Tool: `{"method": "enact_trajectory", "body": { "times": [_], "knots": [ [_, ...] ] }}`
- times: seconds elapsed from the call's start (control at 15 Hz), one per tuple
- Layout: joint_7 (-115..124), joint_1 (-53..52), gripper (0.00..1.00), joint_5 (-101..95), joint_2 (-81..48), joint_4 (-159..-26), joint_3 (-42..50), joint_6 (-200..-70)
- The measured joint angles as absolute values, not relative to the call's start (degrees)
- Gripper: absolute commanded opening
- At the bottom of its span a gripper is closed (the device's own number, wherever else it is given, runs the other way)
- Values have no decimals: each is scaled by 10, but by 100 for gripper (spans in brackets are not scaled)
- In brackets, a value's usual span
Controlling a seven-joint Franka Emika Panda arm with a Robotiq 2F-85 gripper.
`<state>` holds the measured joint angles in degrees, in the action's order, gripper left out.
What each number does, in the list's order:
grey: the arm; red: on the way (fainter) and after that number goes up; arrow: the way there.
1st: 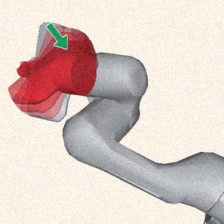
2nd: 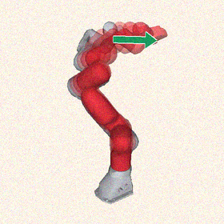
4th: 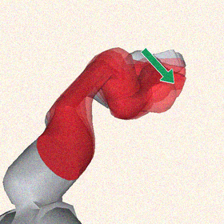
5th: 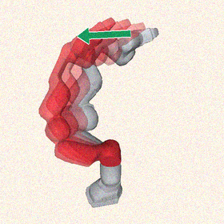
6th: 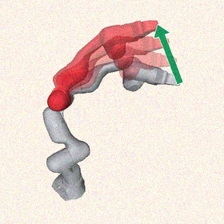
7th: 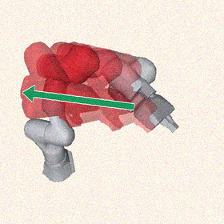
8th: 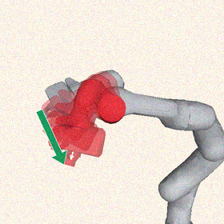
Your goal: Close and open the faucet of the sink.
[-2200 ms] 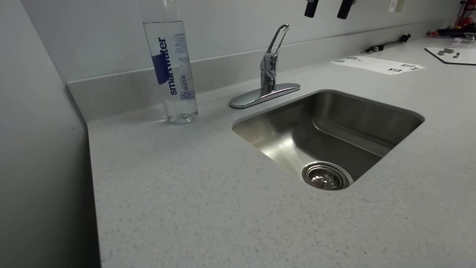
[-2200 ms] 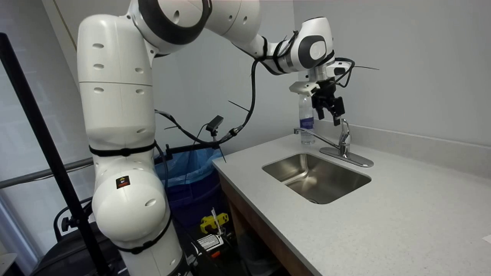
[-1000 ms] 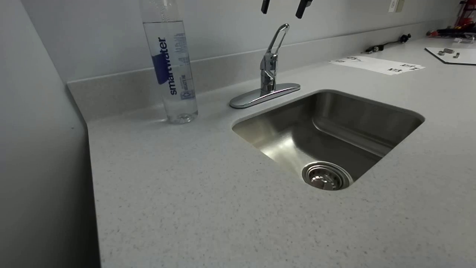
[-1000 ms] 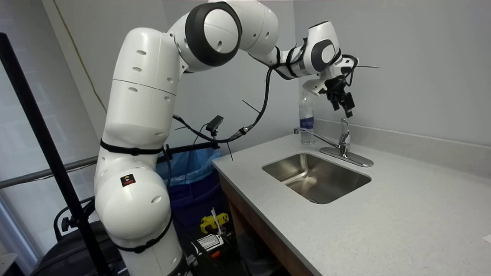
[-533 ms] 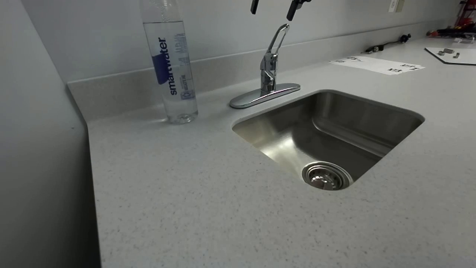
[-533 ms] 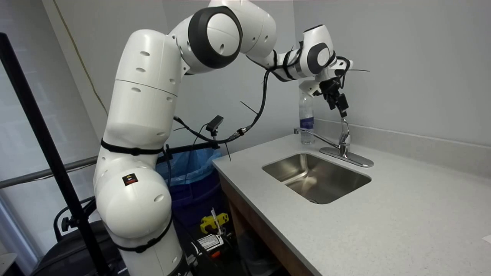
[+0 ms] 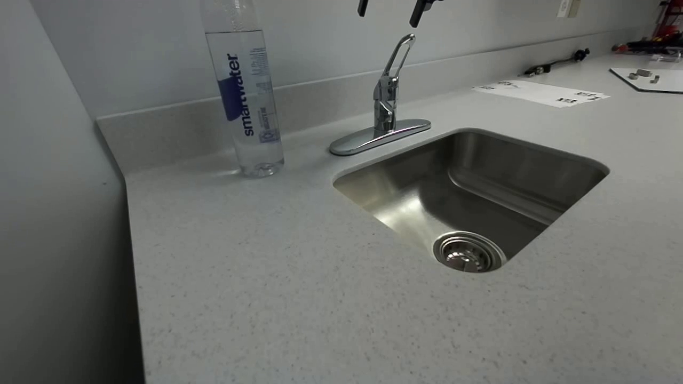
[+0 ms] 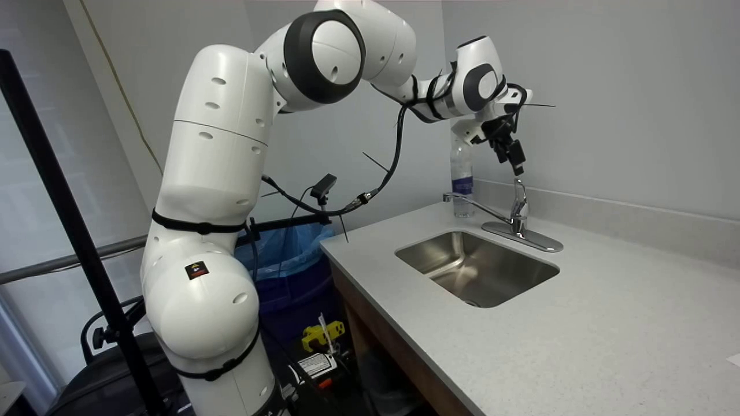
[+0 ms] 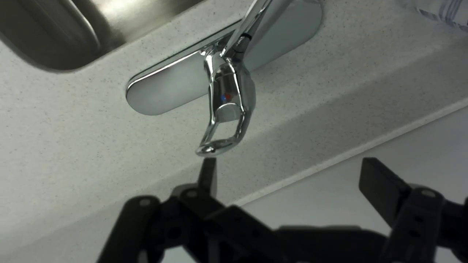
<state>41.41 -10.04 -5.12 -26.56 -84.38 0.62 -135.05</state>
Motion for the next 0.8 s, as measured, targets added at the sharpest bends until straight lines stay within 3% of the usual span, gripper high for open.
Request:
{"method": "enact_trajectory", "body": {
  "times": [0.8],
  "knots": [
    [425,-104,100,-51,-266,-843,12,-1331]
  ]
}}
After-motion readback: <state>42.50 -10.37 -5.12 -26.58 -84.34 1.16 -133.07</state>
